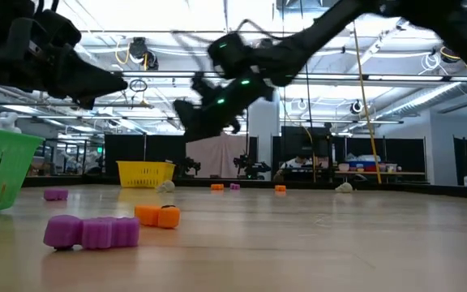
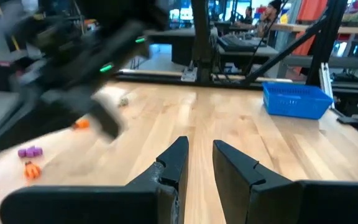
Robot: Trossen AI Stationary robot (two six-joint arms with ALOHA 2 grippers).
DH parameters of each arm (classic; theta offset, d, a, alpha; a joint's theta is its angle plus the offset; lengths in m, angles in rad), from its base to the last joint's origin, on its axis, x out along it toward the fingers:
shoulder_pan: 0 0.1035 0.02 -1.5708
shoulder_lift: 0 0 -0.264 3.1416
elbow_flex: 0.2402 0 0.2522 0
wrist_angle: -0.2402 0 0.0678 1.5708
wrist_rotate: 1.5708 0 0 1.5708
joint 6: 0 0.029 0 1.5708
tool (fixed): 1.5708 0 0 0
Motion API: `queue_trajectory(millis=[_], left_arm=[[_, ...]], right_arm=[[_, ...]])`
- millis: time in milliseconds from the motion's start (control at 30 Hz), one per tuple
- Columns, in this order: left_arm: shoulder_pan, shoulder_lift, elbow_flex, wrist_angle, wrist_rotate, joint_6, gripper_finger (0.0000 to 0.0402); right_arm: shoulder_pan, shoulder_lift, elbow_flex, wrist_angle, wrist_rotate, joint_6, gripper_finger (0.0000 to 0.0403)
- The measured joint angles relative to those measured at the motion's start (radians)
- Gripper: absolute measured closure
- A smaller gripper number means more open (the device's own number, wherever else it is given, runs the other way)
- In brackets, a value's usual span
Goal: Sort Halloween decoration
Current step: Put the orange skeleton toy into the green bin
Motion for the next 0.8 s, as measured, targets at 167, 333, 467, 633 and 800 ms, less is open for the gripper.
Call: queue_trajectory(millis=[167,333,467,633,800], left_arm=[[0.0,0.0,0.007,-0.082,0.0,-0.059,0.033],[0.0,0.036,0.05,-0.143,-0.023,-0.104,0.033],[-0.001,0.126,0.073,-0.151,-0.008,-0.125,0.033],[-0.036,0.289,0.128,-0.15,0.071,-0.139,0.033],[-0.132,0.488,0.246,-0.143,0.105,-0.108,0.033]], right_arm=[[0.046,-0.205,-0.366,0.26,0.0,0.048,0.0403],[0.111,-0.424,-0.617,0.312,0.016,0.064,0.0403],[0.175,-0.568,-0.753,0.306,0.084,0.058,0.0403],[0.239,-0.696,-0.852,0.302,0.143,0.049,0.0403],[0.276,-0.726,-0.875,0.283,0.166,0.028,0.0403]])
